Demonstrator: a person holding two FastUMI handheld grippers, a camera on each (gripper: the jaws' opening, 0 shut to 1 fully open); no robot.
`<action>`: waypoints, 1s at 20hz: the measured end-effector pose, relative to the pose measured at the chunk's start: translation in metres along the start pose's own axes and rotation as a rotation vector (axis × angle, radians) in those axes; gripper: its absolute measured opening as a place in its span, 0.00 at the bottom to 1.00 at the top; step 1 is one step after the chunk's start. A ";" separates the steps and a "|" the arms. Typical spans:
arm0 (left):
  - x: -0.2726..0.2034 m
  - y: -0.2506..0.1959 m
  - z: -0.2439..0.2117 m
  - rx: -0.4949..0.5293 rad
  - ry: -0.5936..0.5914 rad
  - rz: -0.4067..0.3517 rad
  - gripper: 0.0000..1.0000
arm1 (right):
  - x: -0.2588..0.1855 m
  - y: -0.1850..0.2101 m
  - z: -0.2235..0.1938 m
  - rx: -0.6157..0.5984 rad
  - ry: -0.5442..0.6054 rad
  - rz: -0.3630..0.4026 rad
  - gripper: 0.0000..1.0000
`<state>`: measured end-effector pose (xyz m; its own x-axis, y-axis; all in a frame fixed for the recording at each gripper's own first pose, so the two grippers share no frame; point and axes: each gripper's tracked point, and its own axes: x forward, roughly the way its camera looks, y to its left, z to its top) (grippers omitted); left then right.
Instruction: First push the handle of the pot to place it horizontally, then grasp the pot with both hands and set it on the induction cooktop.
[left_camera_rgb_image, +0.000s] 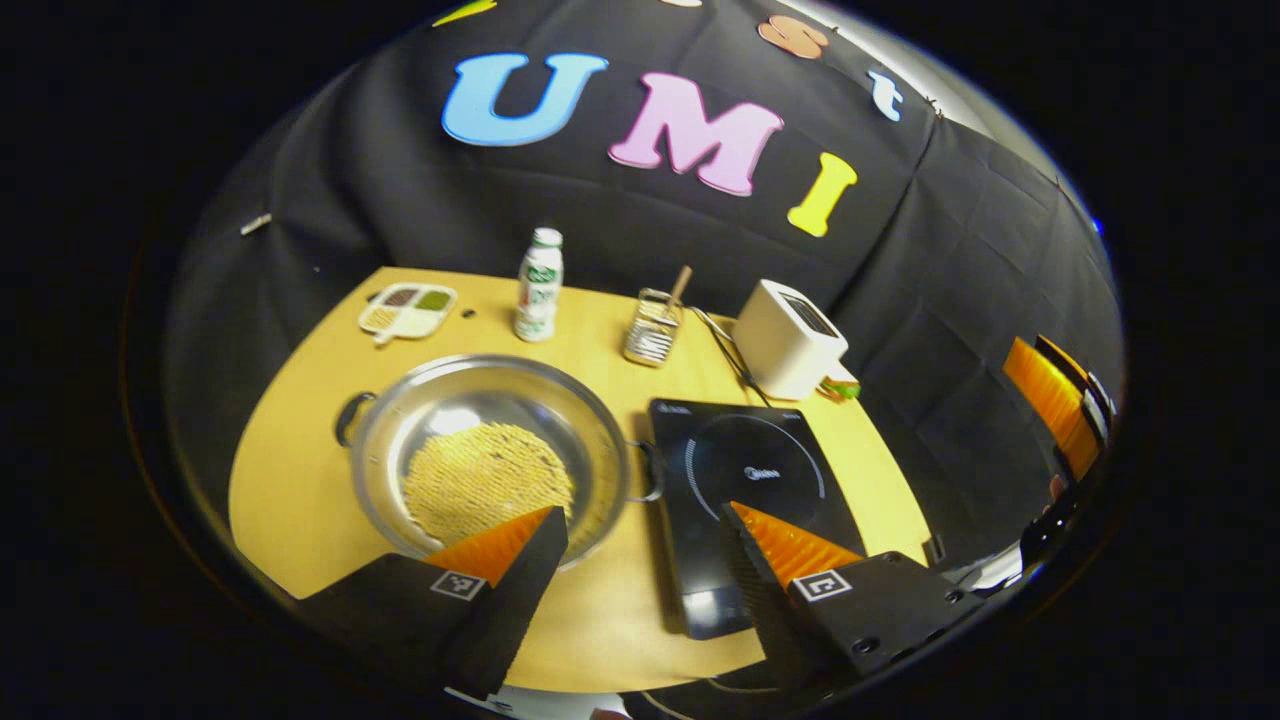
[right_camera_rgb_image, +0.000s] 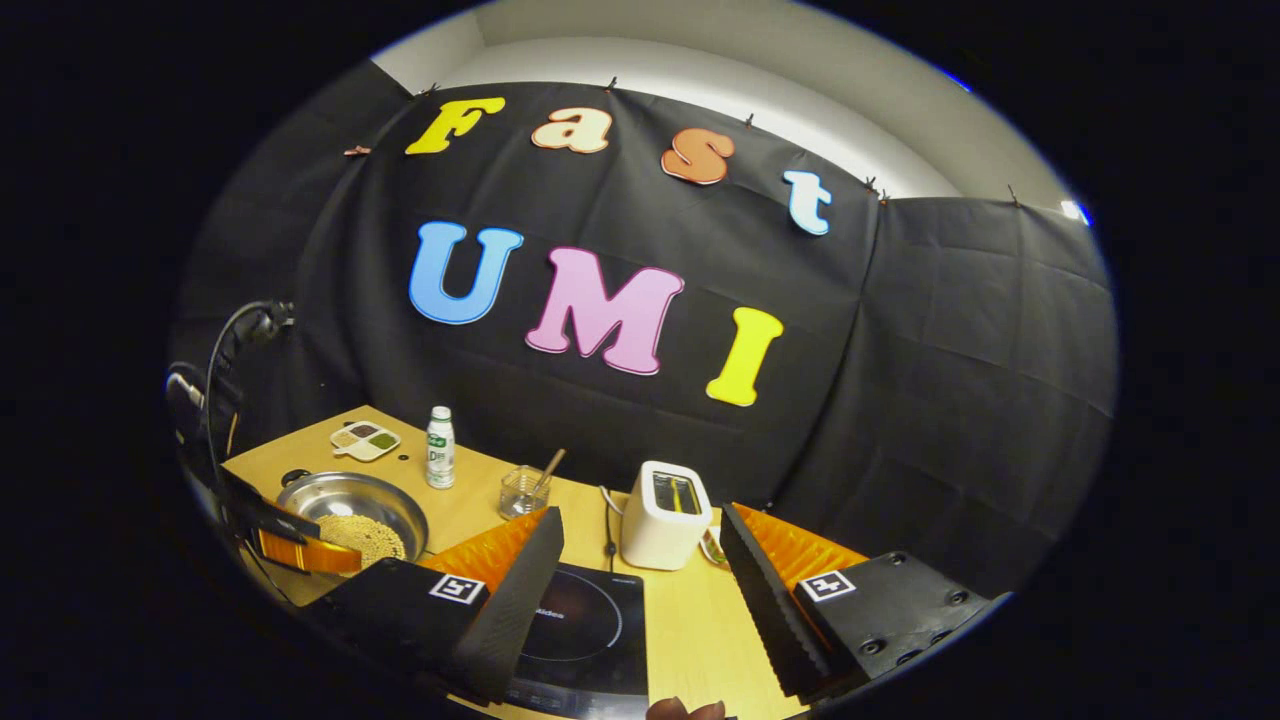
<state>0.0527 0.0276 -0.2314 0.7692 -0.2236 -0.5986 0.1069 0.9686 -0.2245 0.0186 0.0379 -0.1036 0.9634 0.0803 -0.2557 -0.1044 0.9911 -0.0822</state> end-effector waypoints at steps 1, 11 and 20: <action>-0.008 0.020 0.009 0.010 -0.027 0.035 0.95 | 0.006 0.014 -0.004 0.007 0.011 0.033 0.98; -0.012 0.196 0.026 0.125 -0.003 0.191 0.95 | 0.062 0.139 -0.076 0.129 0.261 0.299 0.98; 0.090 0.254 0.006 0.085 0.173 0.088 0.93 | 0.110 0.204 -0.156 0.226 0.493 0.326 0.99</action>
<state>0.1526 0.2540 -0.3378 0.6593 -0.1464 -0.7375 0.1028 0.9892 -0.1045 0.0646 0.2326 -0.2985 0.6584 0.3774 -0.6512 -0.2668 0.9260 0.2669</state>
